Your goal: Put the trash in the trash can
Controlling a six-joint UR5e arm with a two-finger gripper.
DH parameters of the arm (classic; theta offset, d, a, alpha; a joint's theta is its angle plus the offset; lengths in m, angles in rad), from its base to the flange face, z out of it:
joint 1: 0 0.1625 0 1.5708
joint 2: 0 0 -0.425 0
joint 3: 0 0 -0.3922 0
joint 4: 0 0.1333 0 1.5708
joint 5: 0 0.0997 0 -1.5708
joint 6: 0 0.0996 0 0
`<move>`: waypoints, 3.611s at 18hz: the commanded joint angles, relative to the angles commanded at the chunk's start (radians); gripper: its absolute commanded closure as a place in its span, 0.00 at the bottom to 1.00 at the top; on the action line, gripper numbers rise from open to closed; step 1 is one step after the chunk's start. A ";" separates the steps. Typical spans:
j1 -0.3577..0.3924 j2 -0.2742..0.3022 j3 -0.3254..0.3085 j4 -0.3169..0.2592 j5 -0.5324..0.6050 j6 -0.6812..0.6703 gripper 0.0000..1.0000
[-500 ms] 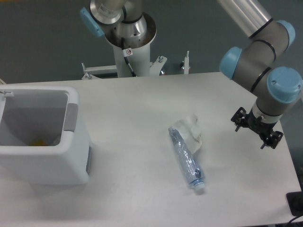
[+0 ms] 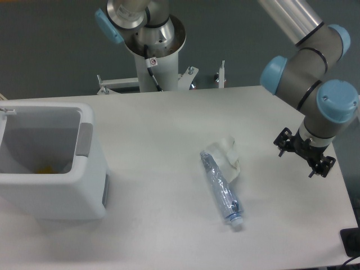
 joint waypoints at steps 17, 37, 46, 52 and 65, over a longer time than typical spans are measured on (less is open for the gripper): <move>-0.052 0.107 -0.255 0.069 -0.141 -0.321 0.00; -0.046 0.149 -0.362 0.077 -0.089 -0.315 1.00; -0.031 0.244 -0.293 0.071 -0.179 -0.382 1.00; -0.142 0.347 -0.284 0.069 -0.293 -0.638 1.00; -0.349 0.503 -0.166 0.074 -0.514 -1.009 1.00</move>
